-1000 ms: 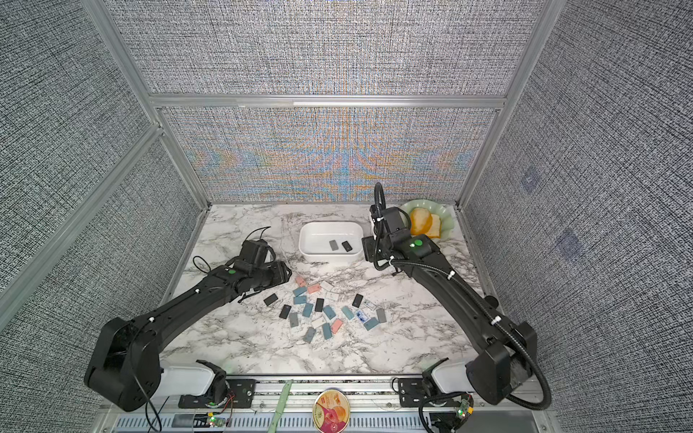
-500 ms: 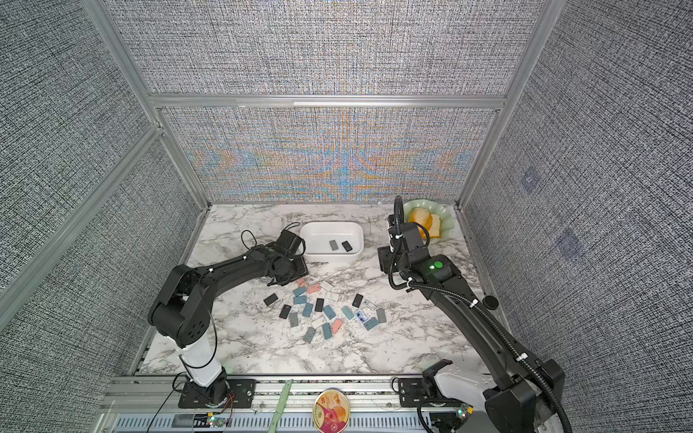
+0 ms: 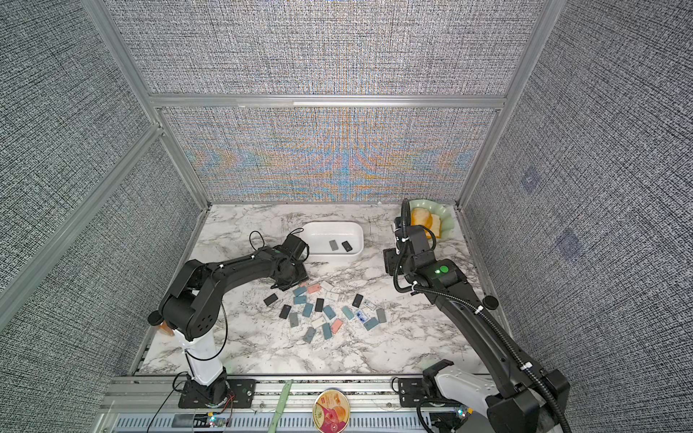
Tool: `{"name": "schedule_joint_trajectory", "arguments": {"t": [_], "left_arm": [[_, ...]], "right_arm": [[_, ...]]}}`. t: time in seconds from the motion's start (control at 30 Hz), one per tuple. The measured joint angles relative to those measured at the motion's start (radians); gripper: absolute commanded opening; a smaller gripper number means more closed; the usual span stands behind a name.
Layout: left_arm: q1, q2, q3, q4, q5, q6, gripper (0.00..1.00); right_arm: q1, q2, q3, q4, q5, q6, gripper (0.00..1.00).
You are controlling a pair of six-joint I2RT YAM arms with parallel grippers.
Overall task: Put the eraser in the storage box
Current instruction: Pick up the eraser from the center of the board.
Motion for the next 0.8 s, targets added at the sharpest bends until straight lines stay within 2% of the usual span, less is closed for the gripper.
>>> {"name": "schedule_joint_trajectory", "arguments": {"t": [0.27,0.43,0.8], "left_arm": [[0.0,0.033,0.038,0.003,0.0,0.006,0.5],[0.0,0.035,0.03,0.008,0.0,0.021,0.43],[-0.005,0.068,0.045,0.0,0.0,0.062,0.38]], "right_arm": [[-0.005,0.001,-0.006,0.0,-0.008,0.001,0.67],[-0.007,-0.002,-0.006,0.0,-0.008,0.001,0.67],[-0.008,-0.016,-0.025,-0.001,-0.008,0.005,0.67]]}}
